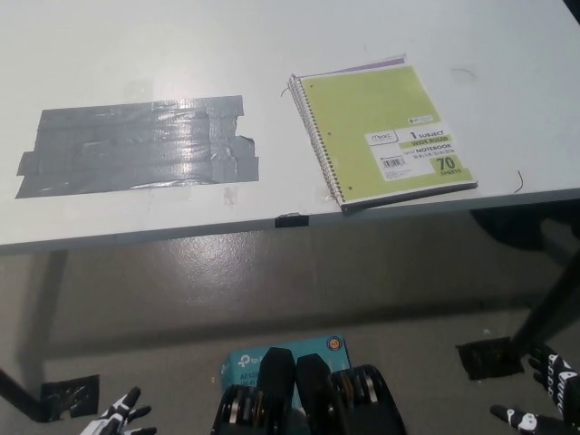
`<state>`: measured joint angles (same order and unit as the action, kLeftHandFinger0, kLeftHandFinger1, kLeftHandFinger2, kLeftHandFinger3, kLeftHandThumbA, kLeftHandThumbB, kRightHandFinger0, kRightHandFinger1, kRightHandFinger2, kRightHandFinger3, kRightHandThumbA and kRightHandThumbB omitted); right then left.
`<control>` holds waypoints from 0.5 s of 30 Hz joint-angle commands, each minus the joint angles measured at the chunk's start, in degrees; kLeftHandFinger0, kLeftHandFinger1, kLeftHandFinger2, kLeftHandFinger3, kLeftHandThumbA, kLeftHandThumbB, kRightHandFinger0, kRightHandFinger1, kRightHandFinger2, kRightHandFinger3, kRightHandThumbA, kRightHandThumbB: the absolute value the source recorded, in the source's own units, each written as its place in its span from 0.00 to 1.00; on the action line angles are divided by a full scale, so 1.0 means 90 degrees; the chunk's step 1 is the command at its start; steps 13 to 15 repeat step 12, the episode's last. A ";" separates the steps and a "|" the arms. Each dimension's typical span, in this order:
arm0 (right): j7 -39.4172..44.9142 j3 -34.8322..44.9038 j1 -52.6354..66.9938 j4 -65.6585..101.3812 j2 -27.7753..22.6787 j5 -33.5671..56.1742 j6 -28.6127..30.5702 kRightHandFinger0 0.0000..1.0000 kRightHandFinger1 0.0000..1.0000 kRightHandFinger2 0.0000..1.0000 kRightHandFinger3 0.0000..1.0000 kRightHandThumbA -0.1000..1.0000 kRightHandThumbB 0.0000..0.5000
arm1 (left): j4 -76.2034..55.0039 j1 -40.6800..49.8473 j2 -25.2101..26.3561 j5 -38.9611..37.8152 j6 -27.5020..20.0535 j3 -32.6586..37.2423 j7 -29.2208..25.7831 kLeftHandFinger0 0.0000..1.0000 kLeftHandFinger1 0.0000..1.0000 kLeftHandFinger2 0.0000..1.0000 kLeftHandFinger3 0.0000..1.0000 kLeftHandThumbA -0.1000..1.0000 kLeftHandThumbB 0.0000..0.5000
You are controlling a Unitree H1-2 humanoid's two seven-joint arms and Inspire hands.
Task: The robot uses its right hand to align two notebooks stacked together until they are fully overlapped
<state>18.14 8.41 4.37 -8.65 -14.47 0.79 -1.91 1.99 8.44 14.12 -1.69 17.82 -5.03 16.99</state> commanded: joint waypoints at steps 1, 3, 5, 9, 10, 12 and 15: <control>-0.0104 0.0009 0.0011 0.0148 -0.0148 0.0126 0.0317 1.00 1.00 1.00 1.00 1.00 1.00 | -0.0149 0.0042 0.0103 -0.0153 0.0062 -0.0097 -0.0088 0.72 0.82 0.91 1.00 0.92 0.30; -0.0115 0.0046 0.0027 0.0163 -0.0125 0.0196 0.0247 1.00 1.00 1.00 1.00 1.00 1.00 | -0.0130 0.0049 0.0074 -0.0221 0.0086 -0.0141 -0.0094 0.73 0.81 0.92 1.00 0.91 0.36; -0.0202 0.0072 0.0026 0.0166 -0.0106 0.0160 0.0203 1.00 1.00 1.00 1.00 1.00 1.00 | -0.0120 0.0059 0.0069 -0.0339 0.0051 -0.0184 -0.0019 0.73 0.82 0.93 1.00 0.93 0.35; -0.0213 0.0053 0.0039 0.0157 -0.0129 0.0135 0.0221 1.00 1.00 1.00 1.00 1.00 1.00 | -0.0090 0.0059 0.0093 -0.0353 0.0026 -0.0172 -0.0005 0.72 0.81 0.92 1.00 0.95 0.36; -0.0249 0.0043 0.0052 0.0191 -0.0129 0.0084 0.0190 1.00 1.00 1.00 1.00 1.00 1.00 | -0.0080 0.0058 0.0096 -0.0357 0.0028 -0.0171 -0.0009 0.72 0.81 0.92 1.00 0.95 0.36; -0.0294 0.0023 -0.0046 0.0151 -0.0130 0.0036 0.0144 1.00 1.00 1.00 1.00 1.00 1.00 | -0.0063 -0.0003 0.0124 -0.0363 0.0024 -0.0182 -0.0012 0.71 0.81 0.92 1.00 0.96 0.36; -0.0294 0.0023 -0.0046 0.0151 -0.0130 0.0036 0.0144 1.00 1.00 1.00 1.00 1.00 1.00 | -0.0063 -0.0003 0.0124 -0.0363 0.0024 -0.0182 -0.0012 0.71 0.81 0.92 1.00 0.96 0.36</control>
